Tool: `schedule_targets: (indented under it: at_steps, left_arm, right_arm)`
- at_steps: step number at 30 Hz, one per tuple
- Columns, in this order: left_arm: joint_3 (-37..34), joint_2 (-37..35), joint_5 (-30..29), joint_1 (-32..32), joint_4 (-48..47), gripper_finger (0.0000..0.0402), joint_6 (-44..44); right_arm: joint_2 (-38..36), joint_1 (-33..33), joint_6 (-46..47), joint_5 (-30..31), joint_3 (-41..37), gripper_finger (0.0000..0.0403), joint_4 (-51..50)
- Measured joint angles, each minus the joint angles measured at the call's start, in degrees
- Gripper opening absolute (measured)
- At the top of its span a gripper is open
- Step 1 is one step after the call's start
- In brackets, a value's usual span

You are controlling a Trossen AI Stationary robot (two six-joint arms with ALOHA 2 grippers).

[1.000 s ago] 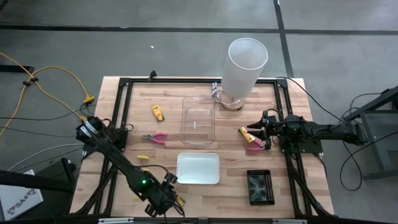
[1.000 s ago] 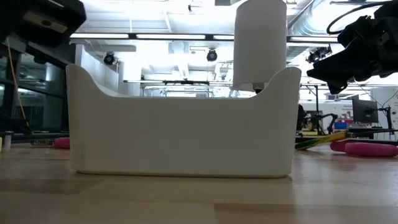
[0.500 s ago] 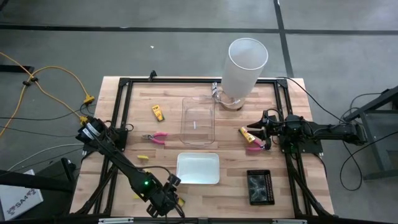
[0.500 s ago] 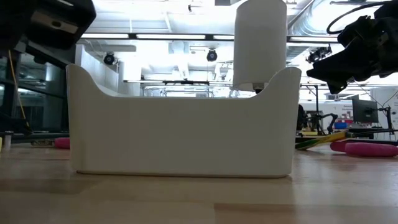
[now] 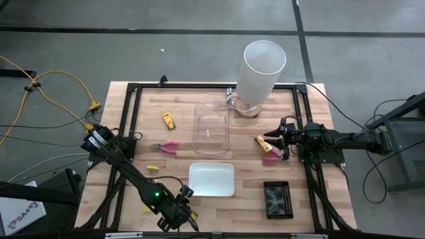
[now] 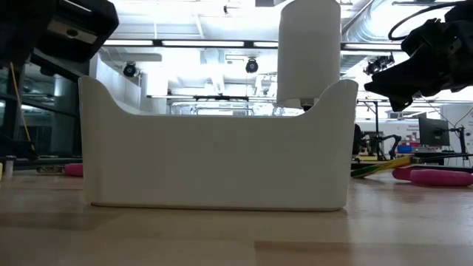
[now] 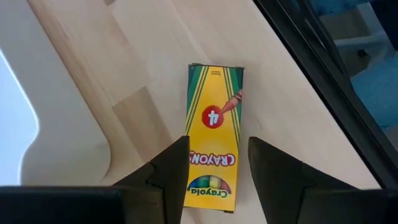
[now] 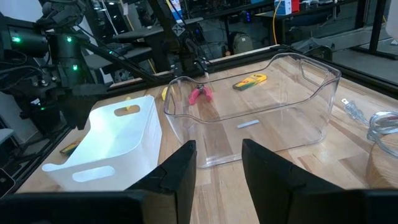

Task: Pick & Place School Supplies
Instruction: Put the yellow crayon box into the white bin

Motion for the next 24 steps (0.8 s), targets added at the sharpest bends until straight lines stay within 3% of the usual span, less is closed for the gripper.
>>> schedule_targets:
  at_steps: [6,24]
  left_arm:
    - [0.0,0.7,0.05,0.0,0.07,0.0184,-0.1]
    - [-0.09,1.9,1.96,0.05,0.97,0.0189,1.88]
  right_arm:
    - [0.0,0.0,0.01,0.0,0.0,0.0121,0.02]
    - [0.0,-0.01,0.02,0.0,0.0,0.0121,0.07]
